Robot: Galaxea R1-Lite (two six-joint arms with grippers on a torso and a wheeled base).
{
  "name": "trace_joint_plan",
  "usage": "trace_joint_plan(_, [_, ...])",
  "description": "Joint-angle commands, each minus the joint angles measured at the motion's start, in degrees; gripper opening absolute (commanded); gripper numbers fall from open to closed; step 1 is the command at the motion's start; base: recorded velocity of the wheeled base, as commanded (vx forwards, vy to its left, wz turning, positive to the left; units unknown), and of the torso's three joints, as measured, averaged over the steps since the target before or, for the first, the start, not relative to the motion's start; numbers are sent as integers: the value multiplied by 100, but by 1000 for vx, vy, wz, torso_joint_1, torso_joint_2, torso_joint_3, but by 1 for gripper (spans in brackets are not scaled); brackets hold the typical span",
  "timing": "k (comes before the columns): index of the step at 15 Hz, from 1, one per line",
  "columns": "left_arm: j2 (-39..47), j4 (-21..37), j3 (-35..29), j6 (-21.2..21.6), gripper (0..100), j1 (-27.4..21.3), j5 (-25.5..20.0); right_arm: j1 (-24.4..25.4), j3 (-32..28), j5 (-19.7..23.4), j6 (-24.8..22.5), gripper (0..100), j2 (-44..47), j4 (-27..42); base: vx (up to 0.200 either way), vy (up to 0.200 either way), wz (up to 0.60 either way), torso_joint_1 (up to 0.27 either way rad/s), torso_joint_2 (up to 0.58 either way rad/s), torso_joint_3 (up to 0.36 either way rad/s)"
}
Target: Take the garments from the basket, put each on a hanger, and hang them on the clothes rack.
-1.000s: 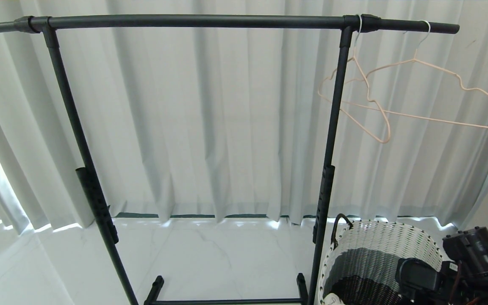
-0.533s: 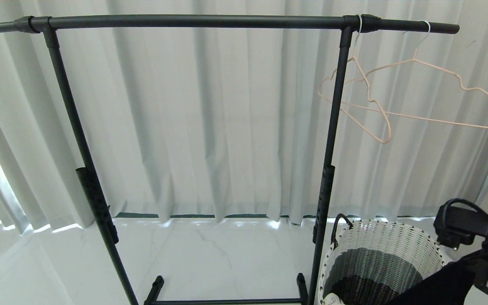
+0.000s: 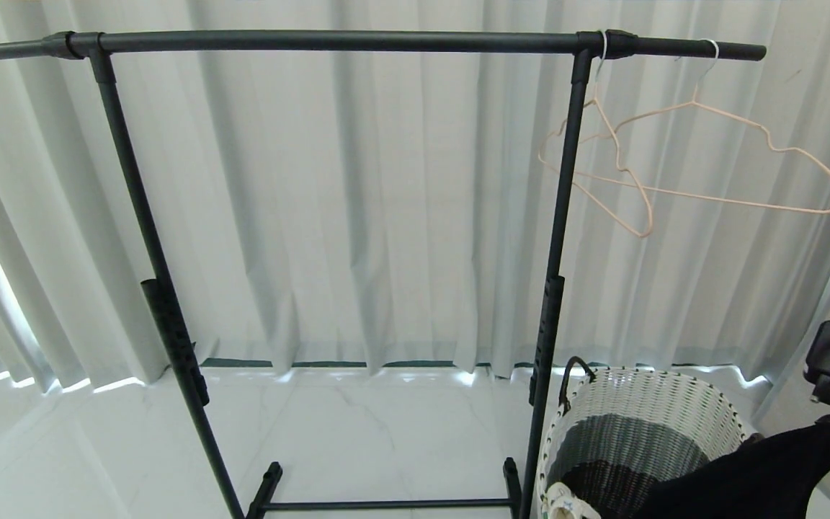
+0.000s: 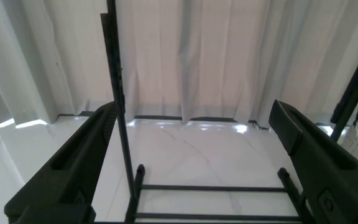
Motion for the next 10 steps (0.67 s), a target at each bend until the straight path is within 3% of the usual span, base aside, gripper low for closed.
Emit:
trace_joint_plan(1, [-1, 1, 0, -5, 100, 0, 0, 164, -74, 1, -3, 0, -33, -9, -200, 0, 0, 2, 7, 7])
trace_joint_plan(9, [-1, 1, 0, -110, 100, 0, 27, 551, -233, 27, 14, 0, 37, -17, -200, 0, 0, 5, 2, 2])
trace_joint_plan(10, [-1, -8, 0, -101, 100, 0, 27, 577, -241, 27, 14, 0, 54, -17, 0, 0, 0, 0, 0, 0])
